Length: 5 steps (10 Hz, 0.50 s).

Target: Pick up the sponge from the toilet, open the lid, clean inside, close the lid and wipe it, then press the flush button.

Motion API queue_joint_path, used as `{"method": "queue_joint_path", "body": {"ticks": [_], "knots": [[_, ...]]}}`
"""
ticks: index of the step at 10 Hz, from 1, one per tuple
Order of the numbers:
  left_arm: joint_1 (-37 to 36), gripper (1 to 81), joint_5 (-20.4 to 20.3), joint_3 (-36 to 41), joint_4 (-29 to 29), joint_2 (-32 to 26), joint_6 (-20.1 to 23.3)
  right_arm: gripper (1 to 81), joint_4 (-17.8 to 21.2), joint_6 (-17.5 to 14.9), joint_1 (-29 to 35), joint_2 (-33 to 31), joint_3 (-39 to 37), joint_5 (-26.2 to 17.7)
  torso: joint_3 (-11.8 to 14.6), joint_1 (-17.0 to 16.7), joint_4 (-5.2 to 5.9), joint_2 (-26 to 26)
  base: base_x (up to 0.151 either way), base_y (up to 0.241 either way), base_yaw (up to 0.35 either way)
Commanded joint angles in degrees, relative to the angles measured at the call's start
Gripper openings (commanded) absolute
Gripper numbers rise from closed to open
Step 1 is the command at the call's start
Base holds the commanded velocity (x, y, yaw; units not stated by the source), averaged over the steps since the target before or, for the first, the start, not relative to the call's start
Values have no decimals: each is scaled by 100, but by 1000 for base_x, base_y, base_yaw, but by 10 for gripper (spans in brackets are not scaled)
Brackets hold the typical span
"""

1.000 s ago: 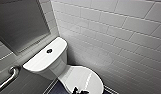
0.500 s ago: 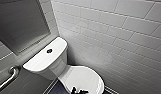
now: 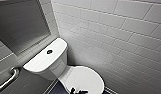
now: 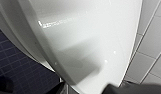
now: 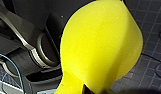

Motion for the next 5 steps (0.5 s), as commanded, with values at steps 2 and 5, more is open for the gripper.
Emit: {"method": "queue_joint_path", "body": {"ticks": [2,5], "knots": [[-753,811,-528,473,156,-125,45,10,-69,15,-231,-59,-30,-337,138,0,0,0,0,0,0],[-753,811,-791,895,139,-450,27,10,-69,6,-223,-59,-30,-337,295,2,0,-2,0,0,0]]}}
